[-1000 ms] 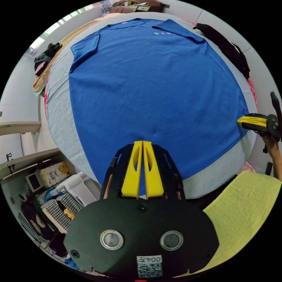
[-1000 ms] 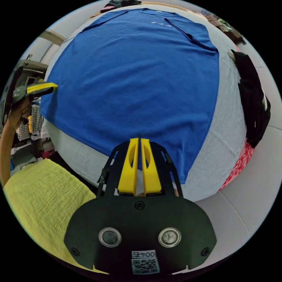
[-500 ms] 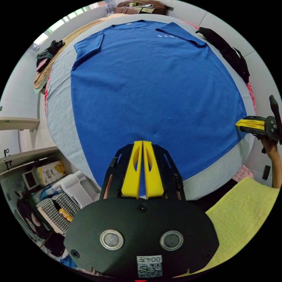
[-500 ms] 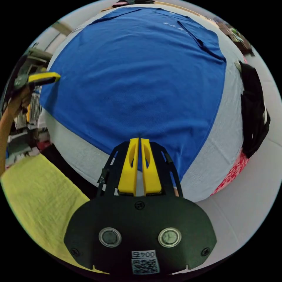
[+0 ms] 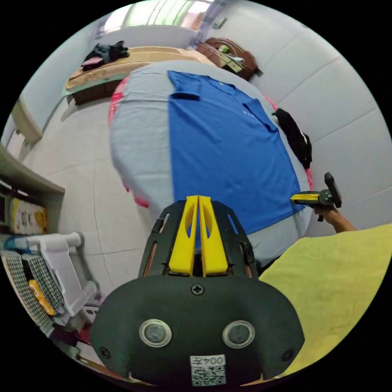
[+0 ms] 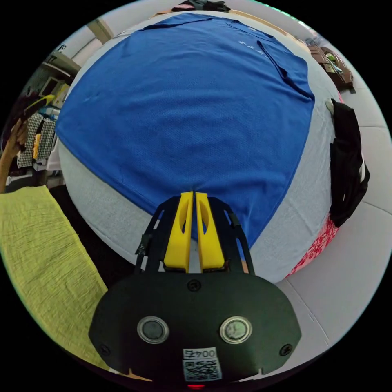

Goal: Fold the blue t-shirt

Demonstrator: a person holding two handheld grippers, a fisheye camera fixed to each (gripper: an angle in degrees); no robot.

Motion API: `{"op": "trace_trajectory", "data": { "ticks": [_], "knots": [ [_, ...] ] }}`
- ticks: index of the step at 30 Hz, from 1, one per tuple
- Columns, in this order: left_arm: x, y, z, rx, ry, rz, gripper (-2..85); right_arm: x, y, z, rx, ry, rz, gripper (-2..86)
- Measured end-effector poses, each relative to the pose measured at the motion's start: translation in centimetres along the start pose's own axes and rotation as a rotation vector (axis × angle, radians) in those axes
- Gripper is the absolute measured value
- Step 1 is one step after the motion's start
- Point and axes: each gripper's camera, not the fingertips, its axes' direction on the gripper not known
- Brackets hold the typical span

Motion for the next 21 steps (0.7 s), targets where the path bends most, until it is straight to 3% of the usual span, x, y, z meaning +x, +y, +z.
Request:
{"op": "trace_trajectory", "data": {
  "ticks": [3,12,21],
  "knots": [
    [-6.0,4.3,-0.7,-0.021,0.082,-0.092,2.1,1.4,0.2,-1.3,-0.006,-0.059,0.060,-0.5],
    [-11.6,9.9,3.7,-0.056,0.389,-0.183,10.4,2.8,0.5,-5.1,-0.054,-0.054,0.076,-0.7],
    [-15.2,10.6,4.0,-0.065,0.465,-0.226,9.1,6.5,2.7,-8.8,-0.065,-0.119,0.191,-0.6]
  ]
}}
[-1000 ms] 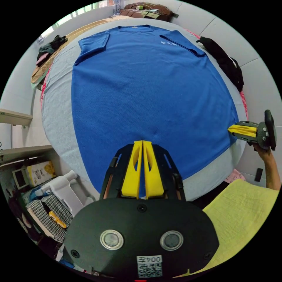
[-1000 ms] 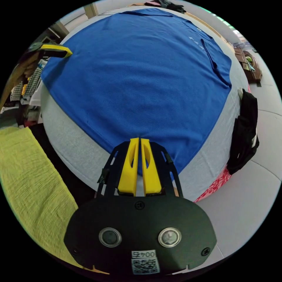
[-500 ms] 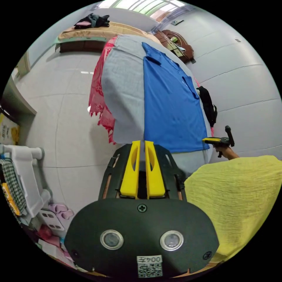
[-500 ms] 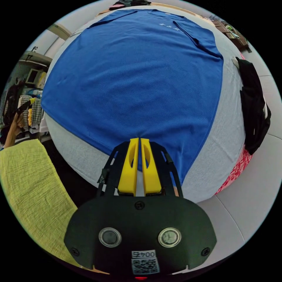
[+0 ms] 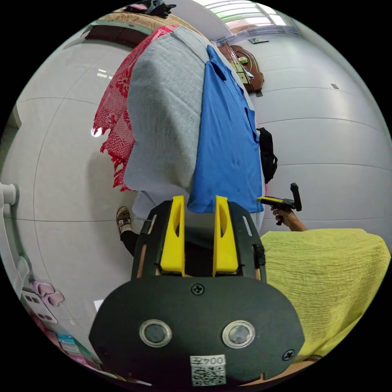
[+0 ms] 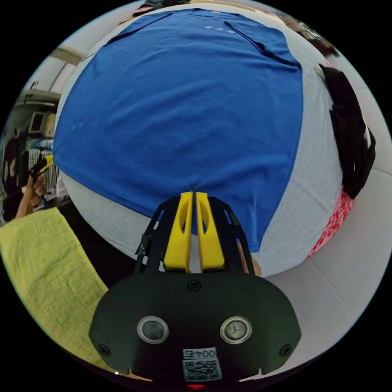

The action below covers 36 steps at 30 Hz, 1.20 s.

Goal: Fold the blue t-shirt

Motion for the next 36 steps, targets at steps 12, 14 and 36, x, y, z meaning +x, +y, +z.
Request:
{"op": "trace_trajectory", "data": {
  "ticks": [12,14,36],
  "knots": [
    [0.6,0.7,-1.8,-0.050,-0.090,-0.013,2.1,7.2,5.4,-5.0,0.073,-0.135,0.084,-0.1],
    [0.8,0.7,-2.2,-0.050,-0.096,-0.021,1.9,8.7,7.0,-5.9,0.106,-0.154,0.094,0.5],
    [1.1,0.4,-3.4,-0.028,-0.093,-0.104,1.5,38.2,31.9,-7.5,0.543,-0.706,0.365,13.4]
  ]
}}
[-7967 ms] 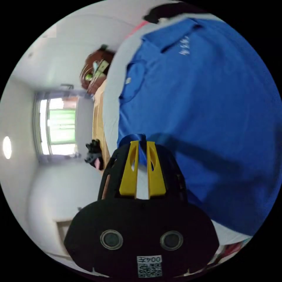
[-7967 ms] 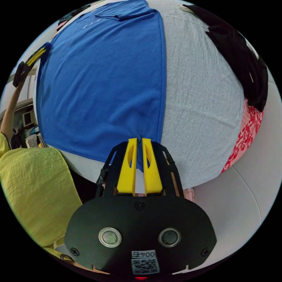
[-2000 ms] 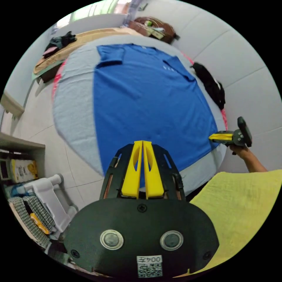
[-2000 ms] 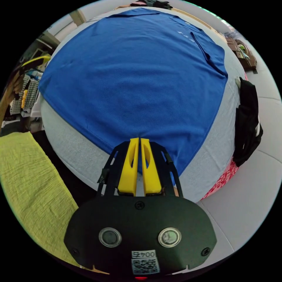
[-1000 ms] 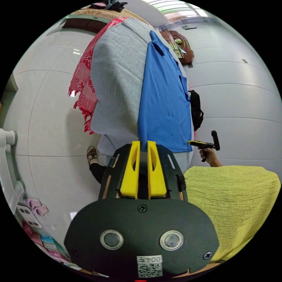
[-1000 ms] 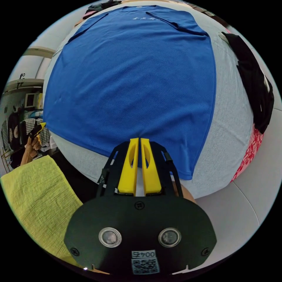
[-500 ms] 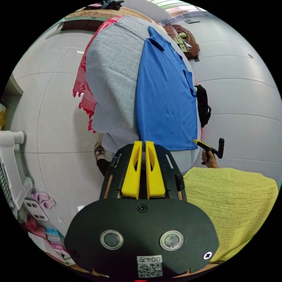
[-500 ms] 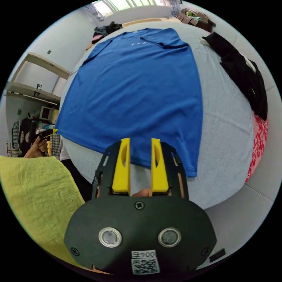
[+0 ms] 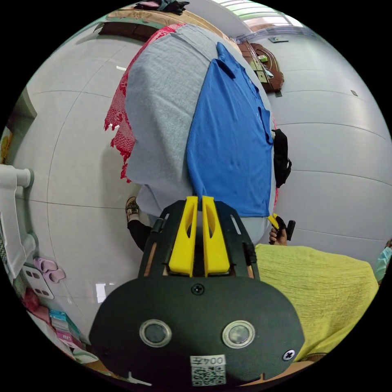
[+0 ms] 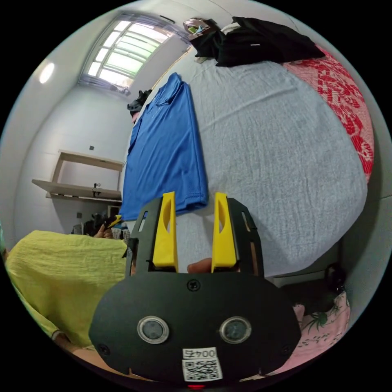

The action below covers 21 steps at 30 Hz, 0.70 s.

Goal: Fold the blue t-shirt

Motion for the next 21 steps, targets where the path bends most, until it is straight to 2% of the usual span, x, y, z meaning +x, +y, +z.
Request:
{"op": "trace_trajectory", "data": {
  "ticks": [11,14,21],
  "knots": [
    [-0.9,-0.5,-0.6,0.030,0.072,-0.016,1.7,4.8,-1.6,-2.8,0.023,-0.271,0.138,9.7],
    [-1.4,-0.6,-1.4,0.058,0.103,-0.022,1.7,3.6,-3.0,-2.4,-0.023,-0.219,0.116,3.3],
    [-0.2,-1.5,-4.0,0.047,0.091,0.034,1.7,-0.2,-5.7,-8.0,0.086,-0.181,0.033,0.7]
  ]
}}
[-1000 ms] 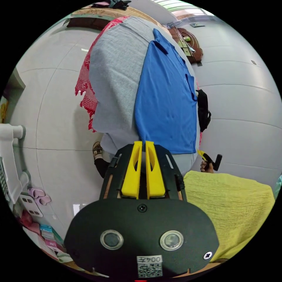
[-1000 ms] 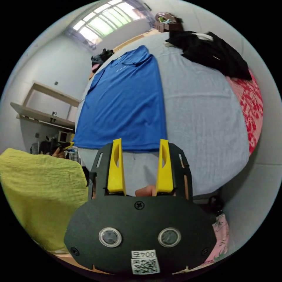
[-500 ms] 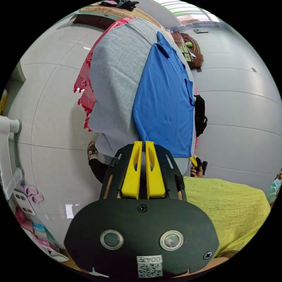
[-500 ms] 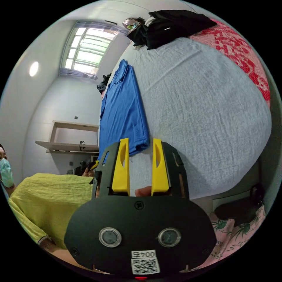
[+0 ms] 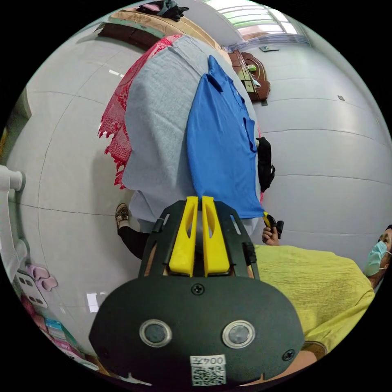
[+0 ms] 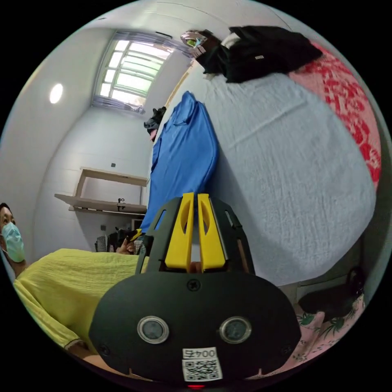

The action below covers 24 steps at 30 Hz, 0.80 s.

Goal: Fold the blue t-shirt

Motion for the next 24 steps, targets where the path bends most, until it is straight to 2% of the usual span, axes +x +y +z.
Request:
{"op": "trace_trajectory", "data": {
  "ticks": [5,11,19,24],
  "knots": [
    [2.0,-0.5,-2.5,0.013,0.012,0.041,1.6,-5.3,-2.0,-3.1,-0.010,0.054,-0.115,0.1],
    [2.8,0.1,-4.6,0.030,0.009,0.071,1.6,-7.5,-1.3,-4.3,-0.016,0.089,-0.137,-0.1],
    [1.4,2.9,-4.3,-0.037,-0.031,0.022,1.5,-4.8,3.0,-3.5,-0.062,0.126,-0.045,-0.2],
    [0.0,3.2,-4.1,-0.015,0.023,-0.058,1.4,-1.4,3.0,-1.7,-0.057,0.092,0.068,-0.2]
  ]
}}
